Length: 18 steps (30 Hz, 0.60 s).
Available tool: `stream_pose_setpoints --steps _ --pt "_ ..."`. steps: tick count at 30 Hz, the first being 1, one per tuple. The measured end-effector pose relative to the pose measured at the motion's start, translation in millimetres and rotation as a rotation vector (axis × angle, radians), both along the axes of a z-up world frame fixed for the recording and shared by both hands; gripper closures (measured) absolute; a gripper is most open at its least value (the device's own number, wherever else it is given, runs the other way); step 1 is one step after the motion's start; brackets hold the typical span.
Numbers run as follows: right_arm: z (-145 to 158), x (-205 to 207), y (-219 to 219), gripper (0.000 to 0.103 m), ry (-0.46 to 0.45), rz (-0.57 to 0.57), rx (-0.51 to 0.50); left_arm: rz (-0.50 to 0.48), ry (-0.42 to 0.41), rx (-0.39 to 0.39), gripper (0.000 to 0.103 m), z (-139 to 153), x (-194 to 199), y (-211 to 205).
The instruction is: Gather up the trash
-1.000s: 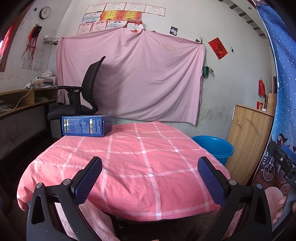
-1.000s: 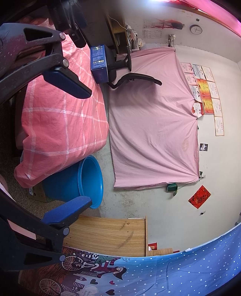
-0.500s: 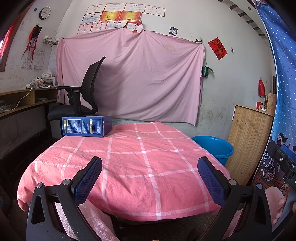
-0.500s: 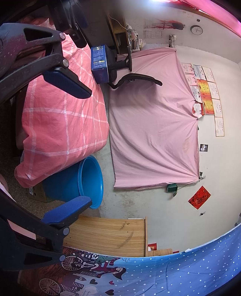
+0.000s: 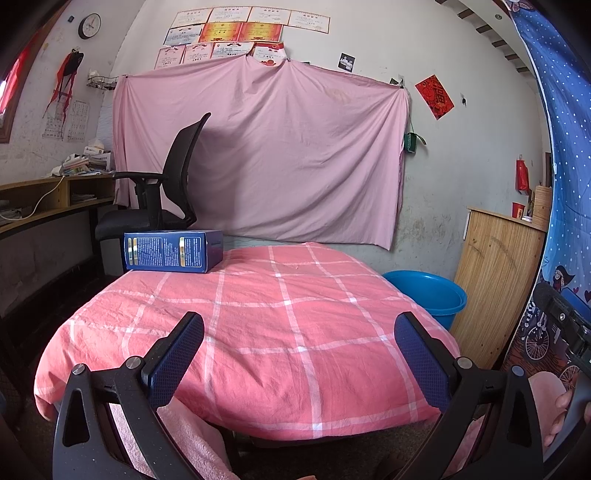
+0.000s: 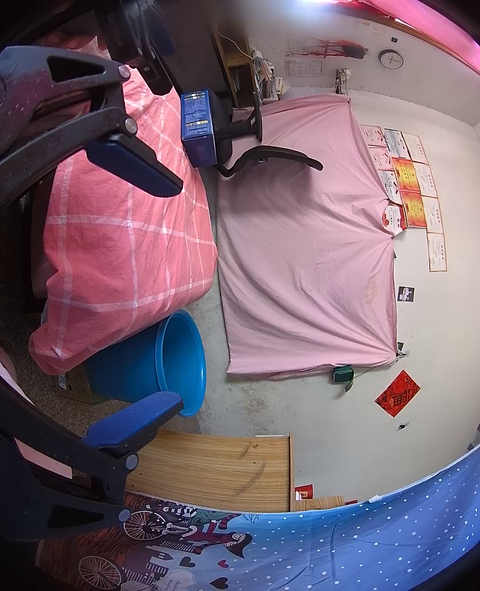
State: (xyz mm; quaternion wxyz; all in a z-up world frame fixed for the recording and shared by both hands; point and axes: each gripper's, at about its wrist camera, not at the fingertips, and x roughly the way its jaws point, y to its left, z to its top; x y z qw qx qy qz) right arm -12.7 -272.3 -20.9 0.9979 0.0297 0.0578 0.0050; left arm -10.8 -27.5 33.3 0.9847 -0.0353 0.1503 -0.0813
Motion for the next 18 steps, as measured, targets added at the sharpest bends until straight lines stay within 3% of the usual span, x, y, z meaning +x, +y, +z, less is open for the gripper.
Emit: stream_pose_setpoints --steps 18 --pt "-2.1 -0.1 0.7 0.000 0.008 0.001 -0.001 0.026 -0.011 0.004 0.002 1.4 -2.5 0.2"
